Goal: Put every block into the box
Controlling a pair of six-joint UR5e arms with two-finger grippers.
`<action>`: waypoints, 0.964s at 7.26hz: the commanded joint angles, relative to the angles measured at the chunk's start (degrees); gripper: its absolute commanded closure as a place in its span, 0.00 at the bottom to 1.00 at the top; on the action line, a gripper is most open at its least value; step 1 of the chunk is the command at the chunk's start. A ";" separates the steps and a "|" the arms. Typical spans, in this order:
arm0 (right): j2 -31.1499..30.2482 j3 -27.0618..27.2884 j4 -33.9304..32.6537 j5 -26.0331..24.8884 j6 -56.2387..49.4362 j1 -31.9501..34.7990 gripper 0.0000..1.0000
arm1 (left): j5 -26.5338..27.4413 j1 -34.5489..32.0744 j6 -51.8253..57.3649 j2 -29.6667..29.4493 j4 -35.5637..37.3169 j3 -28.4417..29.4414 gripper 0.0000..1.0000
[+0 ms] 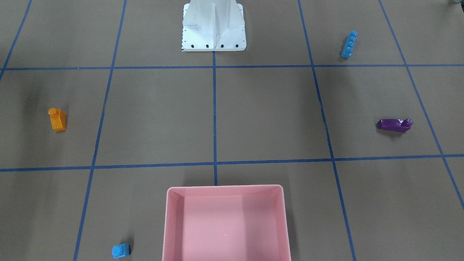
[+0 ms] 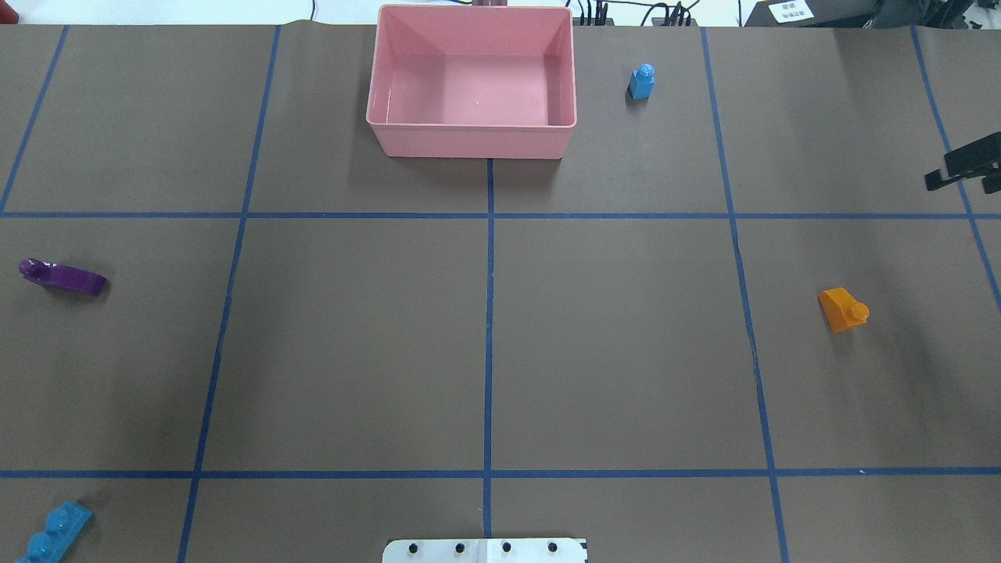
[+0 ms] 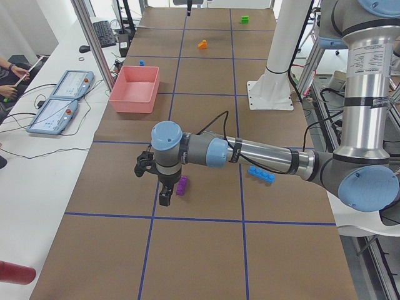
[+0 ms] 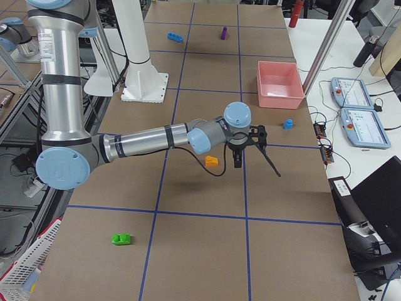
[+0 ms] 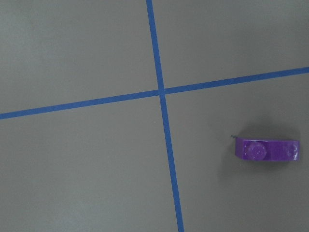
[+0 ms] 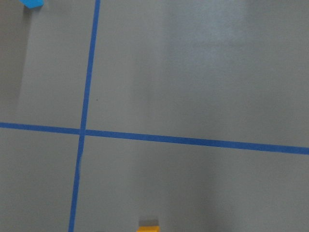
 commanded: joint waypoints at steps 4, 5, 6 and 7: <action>-1.92 0.68 1.41 -14.15 1.99 -18.03 0.00 | -0.93 0.45 -4.22 0.03 -3.63 1.44 0.00; -2.63 0.77 1.41 -13.81 2.16 -19.69 0.00 | -0.93 0.45 -4.22 0.03 -3.72 1.45 0.00; -2.82 0.16 1.33 -13.81 2.25 -21.45 0.00 | -1.02 0.45 -4.22 0.03 -4.33 1.45 0.00; -2.90 -0.28 1.24 -13.63 2.16 -22.43 0.00 | -1.11 0.45 -4.22 0.03 -4.42 1.54 0.00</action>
